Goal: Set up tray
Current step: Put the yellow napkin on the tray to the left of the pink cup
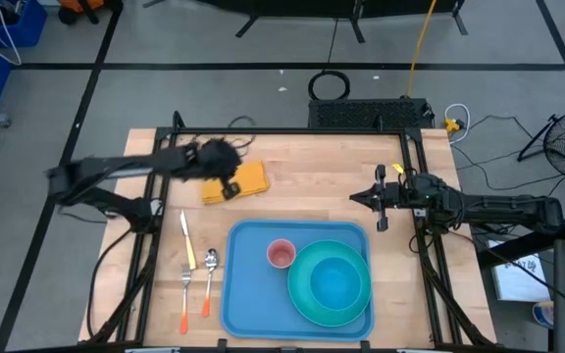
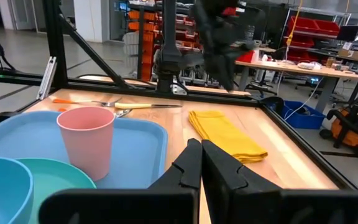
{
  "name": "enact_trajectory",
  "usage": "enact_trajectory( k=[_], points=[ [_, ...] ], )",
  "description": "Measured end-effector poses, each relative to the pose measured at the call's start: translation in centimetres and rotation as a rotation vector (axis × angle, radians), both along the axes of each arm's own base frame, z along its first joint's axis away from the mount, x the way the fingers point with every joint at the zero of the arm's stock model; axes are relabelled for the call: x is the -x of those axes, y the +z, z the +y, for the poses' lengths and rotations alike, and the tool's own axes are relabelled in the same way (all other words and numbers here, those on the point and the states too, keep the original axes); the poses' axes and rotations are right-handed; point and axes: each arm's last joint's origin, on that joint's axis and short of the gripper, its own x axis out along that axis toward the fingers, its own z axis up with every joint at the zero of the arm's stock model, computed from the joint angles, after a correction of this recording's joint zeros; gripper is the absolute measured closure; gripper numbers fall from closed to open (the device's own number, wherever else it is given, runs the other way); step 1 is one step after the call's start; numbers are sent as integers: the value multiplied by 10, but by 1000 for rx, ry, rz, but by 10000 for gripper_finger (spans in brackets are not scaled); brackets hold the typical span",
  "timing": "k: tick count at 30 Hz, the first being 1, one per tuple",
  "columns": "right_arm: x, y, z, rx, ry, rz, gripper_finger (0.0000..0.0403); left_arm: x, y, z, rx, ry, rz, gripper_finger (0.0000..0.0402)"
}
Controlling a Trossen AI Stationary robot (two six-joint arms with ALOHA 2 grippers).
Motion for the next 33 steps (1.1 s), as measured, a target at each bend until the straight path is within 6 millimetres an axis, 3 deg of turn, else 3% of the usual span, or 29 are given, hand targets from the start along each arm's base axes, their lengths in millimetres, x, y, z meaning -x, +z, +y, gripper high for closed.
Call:
enact_trajectory(
  k=[5, 8, 16, 21, 26, 30, 33],
  points=[
    [0, 0, 1, 3, 25, 0, 403, -41, -7, 45, 76, -103, 51, 382],
    [0, 0, 1, 3, 50, 1, 403, -60, -15, 64, 84, -195, 112, 351],
    [0, -1, 1, 20, 52, 7, 403, -98, -22, 96, 59, -451, 329, 182],
    [0, -2, 1, 24, 53, 16, 403, -116, -29, 97, 44, -663, 490, 100],
    [0, -3, 1, 15, 54, 32, 403, -134, -44, 84, -60, -880, 655, 90],
    [0, -4, 2, 9, 56, 46, 403, -139, -56, 73, -133, -1048, 820, 113],
    [0, -5, 2, -3, 55, 56, 403, -138, -59, 73, -127, -1083, 827, 135]
  ],
)
